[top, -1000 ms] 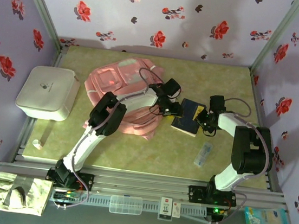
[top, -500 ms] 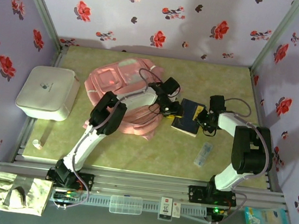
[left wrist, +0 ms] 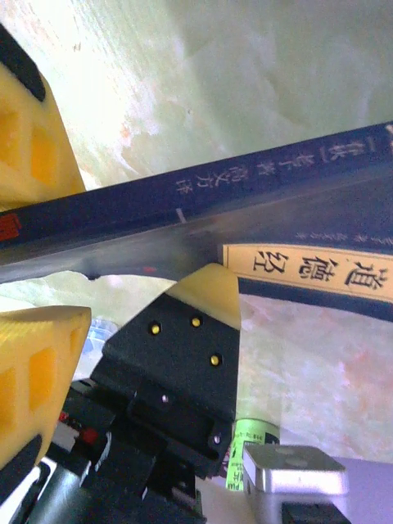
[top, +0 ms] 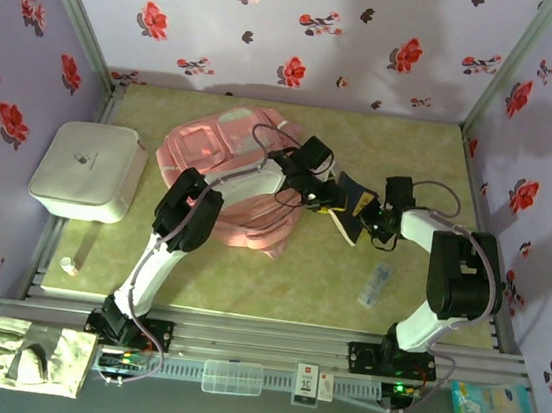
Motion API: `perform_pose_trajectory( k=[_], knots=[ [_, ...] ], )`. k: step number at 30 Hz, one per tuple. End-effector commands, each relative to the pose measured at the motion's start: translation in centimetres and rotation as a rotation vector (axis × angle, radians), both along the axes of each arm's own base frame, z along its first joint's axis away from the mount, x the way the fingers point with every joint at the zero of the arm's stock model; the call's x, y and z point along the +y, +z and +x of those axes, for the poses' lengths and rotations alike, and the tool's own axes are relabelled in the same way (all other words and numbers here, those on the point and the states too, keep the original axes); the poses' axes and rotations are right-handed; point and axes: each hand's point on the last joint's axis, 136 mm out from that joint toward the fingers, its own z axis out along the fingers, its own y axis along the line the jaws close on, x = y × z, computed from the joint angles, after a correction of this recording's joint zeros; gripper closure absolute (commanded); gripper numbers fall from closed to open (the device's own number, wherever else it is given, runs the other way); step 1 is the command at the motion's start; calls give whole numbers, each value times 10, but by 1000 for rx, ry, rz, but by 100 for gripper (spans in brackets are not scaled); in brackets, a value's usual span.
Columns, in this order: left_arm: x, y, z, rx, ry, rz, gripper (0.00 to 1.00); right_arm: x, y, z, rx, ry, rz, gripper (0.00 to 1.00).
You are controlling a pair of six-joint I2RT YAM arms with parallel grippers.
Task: Pack the student bag
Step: Pick up the book at the center of the table, then pass the book.
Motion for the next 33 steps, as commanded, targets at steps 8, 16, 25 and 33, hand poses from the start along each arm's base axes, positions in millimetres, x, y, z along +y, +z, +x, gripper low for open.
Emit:
perform_pose_trajectory(
  k=[8,16,25,33],
  knots=[
    [3,19,-1,-65,-20,8,82,3,-12,-19,69,12,-16,71],
    [25,76,16,-190,15,-54,100,-2,25,-9,-62,-21,-25,52],
    [95,138,61,-310,218,-140,100,24,99,12,-333,-23,194,26],
    [164,173,93,-370,473,-268,100,92,159,29,-389,-53,653,18]
  ],
)
